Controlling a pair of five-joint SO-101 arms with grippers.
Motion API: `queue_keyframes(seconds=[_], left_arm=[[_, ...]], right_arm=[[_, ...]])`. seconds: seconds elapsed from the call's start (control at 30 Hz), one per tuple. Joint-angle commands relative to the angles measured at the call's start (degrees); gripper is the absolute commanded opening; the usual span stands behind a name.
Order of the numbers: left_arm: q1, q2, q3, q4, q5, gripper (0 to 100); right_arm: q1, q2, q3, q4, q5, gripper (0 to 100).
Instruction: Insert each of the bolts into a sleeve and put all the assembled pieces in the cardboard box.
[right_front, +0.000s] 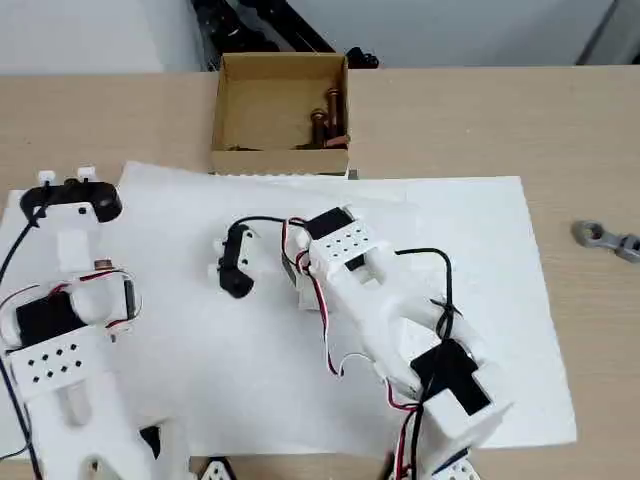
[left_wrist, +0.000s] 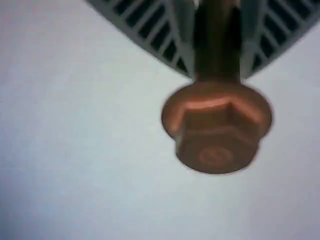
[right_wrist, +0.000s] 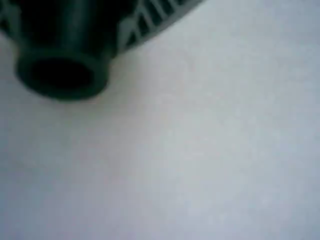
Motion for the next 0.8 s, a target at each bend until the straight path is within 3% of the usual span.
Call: queue_keyframes(seconds=[0.0, 0.23, 0.43, 0.63, 0.77], left_arm=[[0.26, -2.73, -4.35, -1.05, 0.97, 0], [0.44, -13.89, -9.71, -0.97, 6.59, 0], [7.56, -19.52, -8.92, -0.88, 7.74, 0], [9.93, -19.69, -7.78, -6.51, 15.12, 0], [10.02, -19.60, -6.81, -11.34, 16.35, 0]], right_arm=[[1.19, -8.57, -4.66, -0.04, -5.54, 0.2], [3.12, -28.09, -10.20, -0.48, -26.29, 0.2], [11.12, -47.78, -5.27, 0.40, -44.04, 0.2], [13.93, -70.55, 20.48, -2.95, -48.00, 0.2], [13.93, -86.37, 39.30, -15.43, -49.41, 0.2]])
